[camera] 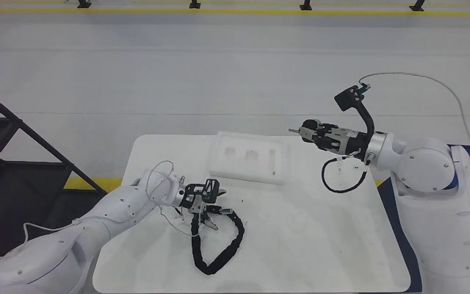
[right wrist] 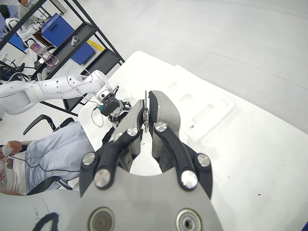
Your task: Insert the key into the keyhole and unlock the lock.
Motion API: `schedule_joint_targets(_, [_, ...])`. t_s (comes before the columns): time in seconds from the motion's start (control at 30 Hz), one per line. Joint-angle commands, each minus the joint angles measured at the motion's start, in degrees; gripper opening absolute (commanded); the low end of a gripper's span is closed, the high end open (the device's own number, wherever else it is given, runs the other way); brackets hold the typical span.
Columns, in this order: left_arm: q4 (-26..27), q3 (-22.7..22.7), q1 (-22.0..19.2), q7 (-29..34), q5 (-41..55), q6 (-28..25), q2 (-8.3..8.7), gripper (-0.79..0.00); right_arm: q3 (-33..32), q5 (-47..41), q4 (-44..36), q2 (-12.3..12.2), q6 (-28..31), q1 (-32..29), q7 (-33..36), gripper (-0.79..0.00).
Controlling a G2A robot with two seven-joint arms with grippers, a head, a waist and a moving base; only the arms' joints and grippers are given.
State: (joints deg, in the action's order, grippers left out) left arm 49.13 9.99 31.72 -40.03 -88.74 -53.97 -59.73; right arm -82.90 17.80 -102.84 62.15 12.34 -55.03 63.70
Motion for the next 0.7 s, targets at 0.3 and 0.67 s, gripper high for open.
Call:
schedule_joint_targets(0.3, [-5.05, -0.25, 0.75, -9.31, -10.43, 2.44, -2.46, -0.154, 0.00, 0.00, 0.00, 0.00, 0.00, 0.00, 0.00, -0.785])
schedule_joint_targets(0.67, [-9.30, -0.17, 0.93, -11.50, -12.72, 5.64, -5.30, -0.397, 0.00, 0.00, 0.00, 0.00, 0.00, 0.00, 0.00, -0.785])
